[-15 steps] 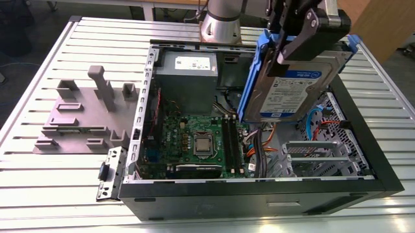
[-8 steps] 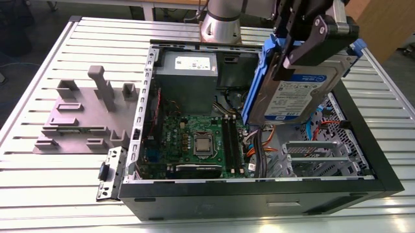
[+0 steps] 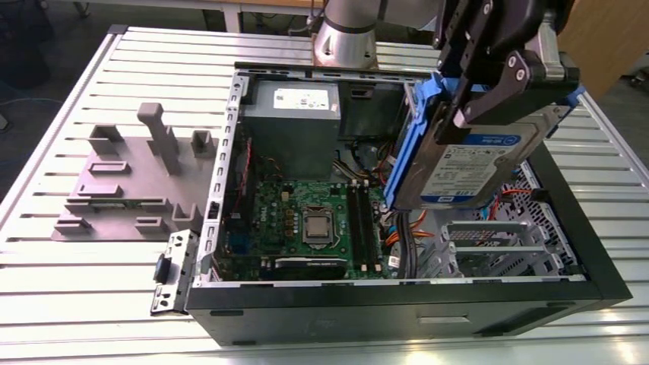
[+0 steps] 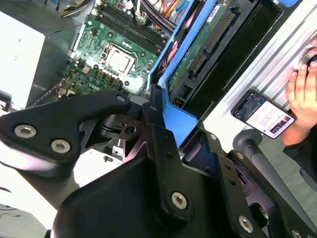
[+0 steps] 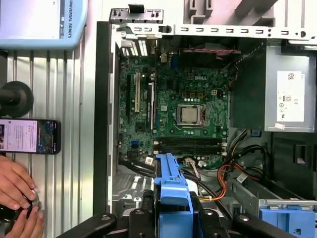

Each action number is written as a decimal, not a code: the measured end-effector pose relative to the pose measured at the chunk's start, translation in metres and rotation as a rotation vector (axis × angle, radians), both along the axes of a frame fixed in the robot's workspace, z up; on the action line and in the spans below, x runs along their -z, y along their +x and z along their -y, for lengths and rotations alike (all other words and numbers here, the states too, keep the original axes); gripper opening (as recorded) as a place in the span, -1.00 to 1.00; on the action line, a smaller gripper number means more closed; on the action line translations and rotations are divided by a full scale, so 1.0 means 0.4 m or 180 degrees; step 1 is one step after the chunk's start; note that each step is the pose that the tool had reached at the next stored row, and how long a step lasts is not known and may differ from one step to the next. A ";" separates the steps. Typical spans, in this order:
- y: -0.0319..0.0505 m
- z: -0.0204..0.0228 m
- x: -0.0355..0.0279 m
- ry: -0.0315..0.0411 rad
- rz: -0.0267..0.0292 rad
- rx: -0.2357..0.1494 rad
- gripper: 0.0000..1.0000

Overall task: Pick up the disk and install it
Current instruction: 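Insert the disk into the insertion slot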

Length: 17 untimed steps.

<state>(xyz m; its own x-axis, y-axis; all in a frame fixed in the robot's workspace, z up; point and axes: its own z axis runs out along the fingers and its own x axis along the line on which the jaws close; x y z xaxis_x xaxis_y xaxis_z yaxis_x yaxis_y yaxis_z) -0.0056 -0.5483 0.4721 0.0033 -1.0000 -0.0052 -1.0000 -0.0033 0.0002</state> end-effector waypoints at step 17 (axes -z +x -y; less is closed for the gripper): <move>0.082 0.036 0.016 0.0000 0.0000 0.0000 -0.27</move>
